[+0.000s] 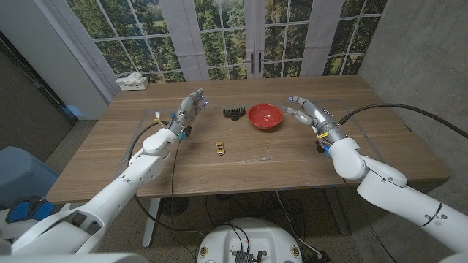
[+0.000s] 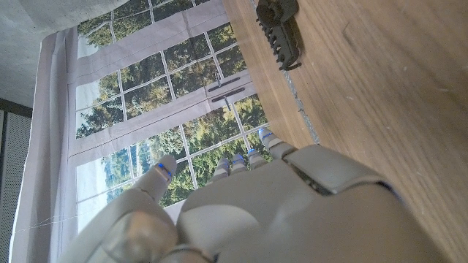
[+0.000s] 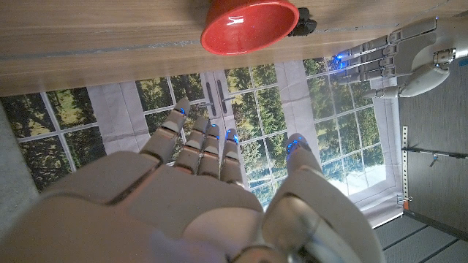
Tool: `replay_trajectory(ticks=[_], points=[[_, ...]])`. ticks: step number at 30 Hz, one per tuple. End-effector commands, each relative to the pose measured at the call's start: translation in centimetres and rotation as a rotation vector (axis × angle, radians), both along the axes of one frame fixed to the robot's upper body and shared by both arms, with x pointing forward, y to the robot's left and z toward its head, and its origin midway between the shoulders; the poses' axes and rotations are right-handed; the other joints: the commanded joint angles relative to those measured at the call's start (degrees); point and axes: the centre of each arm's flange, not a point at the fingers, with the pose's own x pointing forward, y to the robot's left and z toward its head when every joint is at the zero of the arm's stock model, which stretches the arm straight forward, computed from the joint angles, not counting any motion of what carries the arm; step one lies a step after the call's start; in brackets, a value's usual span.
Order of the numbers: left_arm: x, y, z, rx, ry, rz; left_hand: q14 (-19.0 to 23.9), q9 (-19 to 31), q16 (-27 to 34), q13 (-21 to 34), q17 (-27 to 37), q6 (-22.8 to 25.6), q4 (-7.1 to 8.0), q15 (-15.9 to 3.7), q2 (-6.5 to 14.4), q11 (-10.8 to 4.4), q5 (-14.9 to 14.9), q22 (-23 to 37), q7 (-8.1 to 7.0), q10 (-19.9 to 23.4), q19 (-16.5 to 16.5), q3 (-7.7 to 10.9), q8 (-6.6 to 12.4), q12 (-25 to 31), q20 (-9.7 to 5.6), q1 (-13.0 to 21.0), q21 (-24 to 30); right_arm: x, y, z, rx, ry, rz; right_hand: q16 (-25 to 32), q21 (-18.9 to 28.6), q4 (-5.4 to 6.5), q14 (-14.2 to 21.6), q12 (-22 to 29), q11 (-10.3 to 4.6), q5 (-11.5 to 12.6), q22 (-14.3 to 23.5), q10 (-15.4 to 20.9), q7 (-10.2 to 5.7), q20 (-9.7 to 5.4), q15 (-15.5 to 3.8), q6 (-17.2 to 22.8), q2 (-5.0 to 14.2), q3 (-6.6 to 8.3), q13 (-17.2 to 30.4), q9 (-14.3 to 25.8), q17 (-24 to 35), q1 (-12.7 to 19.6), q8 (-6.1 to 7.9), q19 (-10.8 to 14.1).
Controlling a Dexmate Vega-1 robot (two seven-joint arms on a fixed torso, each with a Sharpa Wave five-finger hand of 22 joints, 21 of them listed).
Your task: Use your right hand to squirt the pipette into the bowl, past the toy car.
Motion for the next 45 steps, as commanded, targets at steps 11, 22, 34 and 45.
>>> replay_trajectory(ticks=[11, 22, 34, 45], points=[[-0.4, -0.1, 0.2, 0.015, -0.018, -0.016, -0.6, 0.3, 0.2, 0.2, 0.2, 0.2, -0.24, 0.08, 4.2, 0.03, 0.2, 0.1, -0.04, -1.8, 0.0, -0.01, 0.13, 0.3, 0.36, 0.4, 0.1, -1.5, 2.2, -0.9, -0.134, 0.015, -0.04, 0.2, 0.6, -0.36, 0.3, 0.1, -0.3, 0.6, 0.1, 0.5, -0.25, -0.17, -0.32, 0.2, 0.42, 0.78, 0.3, 0.1, 0.4, 0.5, -0.18, 0.7], [-0.5, 0.0, 0.2, 0.015, -0.022, -0.022, -0.6, 0.3, 0.2, 0.2, 0.2, 0.3, -0.26, 0.13, 4.2, 0.02, 0.2, 0.1, 0.01, -1.8, 0.0, -0.05, 0.14, 0.3, 0.39, 0.4, 0.1, -1.7, 3.8, -1.6, -0.209, 0.041, -0.054, 0.3, 0.6, -0.75, 0.4, 0.1, -0.39, 0.9, 0.1, 0.8, -0.55, -0.27, -0.63, 1.0, 0.52, 1.32, 0.3, 0.1, 0.4, 1.7, 0.15, 1.0], [-0.5, 0.1, -0.2, 0.005, -0.023, -0.025, -0.6, 0.3, 0.2, 0.2, 0.2, 0.3, -0.28, 0.18, 4.2, 0.09, 0.3, 0.1, 0.0, -1.7, 0.0, -0.08, 0.14, 0.3, 0.4, 0.4, 0.0, -1.5, 5.2, -2.2, -0.277, 0.082, -0.065, 0.7, 0.7, -1.09, 1.2, 0.4, -0.63, 1.3, 0.1, 1.8, -0.74, -0.44, -0.98, 2.5, 0.49, 1.93, 0.3, 0.1, 0.5, 3.1, 0.64, 1.4], [-0.3, 0.1, -0.2, 0.0, -0.025, -0.031, -0.5, 0.3, 0.2, 0.2, 0.2, 0.3, -0.31, 0.19, 4.2, 0.13, 0.3, 0.1, -0.02, -1.7, 0.0, -0.13, 0.14, 0.3, 0.41, 0.4, 0.0, -1.4, 6.1, -2.5, -0.334, 0.117, -0.092, 0.9, 0.8, -1.1, 1.8, 0.5, -0.81, 1.5, 0.1, 2.4, -0.81, -0.67, -1.35, 3.1, 0.45, 2.24, 0.4, 0.2, 0.5, 4.0, 0.72, 1.7]])
